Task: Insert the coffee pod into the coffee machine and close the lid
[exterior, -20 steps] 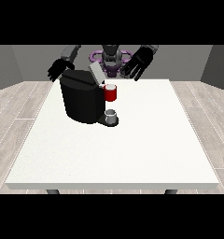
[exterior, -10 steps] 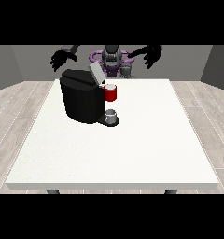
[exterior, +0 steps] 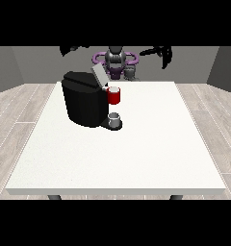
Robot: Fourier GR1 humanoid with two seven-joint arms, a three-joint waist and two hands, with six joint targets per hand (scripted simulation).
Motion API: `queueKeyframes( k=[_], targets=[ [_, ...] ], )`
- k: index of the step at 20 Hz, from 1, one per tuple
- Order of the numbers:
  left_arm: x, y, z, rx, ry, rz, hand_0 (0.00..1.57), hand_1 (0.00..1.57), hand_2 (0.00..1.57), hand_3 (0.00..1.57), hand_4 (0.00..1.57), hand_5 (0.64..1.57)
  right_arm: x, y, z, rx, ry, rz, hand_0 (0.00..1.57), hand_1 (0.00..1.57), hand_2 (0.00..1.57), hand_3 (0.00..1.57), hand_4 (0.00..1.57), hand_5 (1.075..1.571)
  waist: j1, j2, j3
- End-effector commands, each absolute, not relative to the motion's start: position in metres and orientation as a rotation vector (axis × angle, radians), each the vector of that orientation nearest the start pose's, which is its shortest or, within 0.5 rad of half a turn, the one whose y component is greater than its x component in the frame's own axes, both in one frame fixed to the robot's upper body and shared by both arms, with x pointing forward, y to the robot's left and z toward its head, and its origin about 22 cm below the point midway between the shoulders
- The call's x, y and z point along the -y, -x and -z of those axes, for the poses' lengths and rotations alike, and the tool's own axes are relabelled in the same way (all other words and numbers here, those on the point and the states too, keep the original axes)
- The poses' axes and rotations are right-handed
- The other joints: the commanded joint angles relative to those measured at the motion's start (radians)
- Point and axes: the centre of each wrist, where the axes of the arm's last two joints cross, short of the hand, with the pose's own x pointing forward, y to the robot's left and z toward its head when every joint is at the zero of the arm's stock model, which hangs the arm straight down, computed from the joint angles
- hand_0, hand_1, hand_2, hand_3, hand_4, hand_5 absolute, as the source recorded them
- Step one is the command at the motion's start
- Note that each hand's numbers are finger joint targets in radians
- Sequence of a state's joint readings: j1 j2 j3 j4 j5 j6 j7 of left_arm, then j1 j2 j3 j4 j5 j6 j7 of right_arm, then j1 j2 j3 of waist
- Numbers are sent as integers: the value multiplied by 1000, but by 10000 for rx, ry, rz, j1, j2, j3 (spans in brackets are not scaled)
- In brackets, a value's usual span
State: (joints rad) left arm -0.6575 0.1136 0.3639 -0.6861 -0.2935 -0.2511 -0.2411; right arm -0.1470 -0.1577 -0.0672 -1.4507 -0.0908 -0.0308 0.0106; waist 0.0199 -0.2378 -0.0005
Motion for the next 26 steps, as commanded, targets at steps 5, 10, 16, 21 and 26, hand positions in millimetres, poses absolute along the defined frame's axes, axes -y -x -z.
queueKeyframes(
  k=[5, 10, 16, 21, 26],
  targets=[
    [-254, -361, 27, 15303, 1755, 2220, 0, 0, 0, 0, 57, 1571, 264, -293, -34, 16073, 679, -1005, 0, 0, 0, 0, 0, 1571, 1024, 219, 7],
    [-250, -345, 32, 15039, 1890, 2219, 0, 0, 0, 0, 0, 1571, 272, -301, -37, 16297, 914, -1645, 0, 0, 0, 0, 215, 1571, 1504, 390, 9],
    [-257, -335, 16, 16064, 1481, 1723, 0, 0, 0, 0, 103, 1571, 237, -323, -54, 16684, 114, -1546, 0, 0, 0, 0, 0, 1571, 1155, 1228, 6],
    [-229, -325, 5, 15947, 2131, 1802, 0, 0, 0, 0, 0, 1571, 275, -335, -42, 16347, 602, -989, 0, 0, 0, 0, 0, 1571, 1785, 1504, 10],
    [-232, -313, -2, 16272, 1880, 1531, 0, 0, 0, 0, 0, 1571, 264, -347, -40, 16702, 350, -1258, 0, 0, 0, 0, 0, 1571, 1540, 2121, 8]
  ],
)
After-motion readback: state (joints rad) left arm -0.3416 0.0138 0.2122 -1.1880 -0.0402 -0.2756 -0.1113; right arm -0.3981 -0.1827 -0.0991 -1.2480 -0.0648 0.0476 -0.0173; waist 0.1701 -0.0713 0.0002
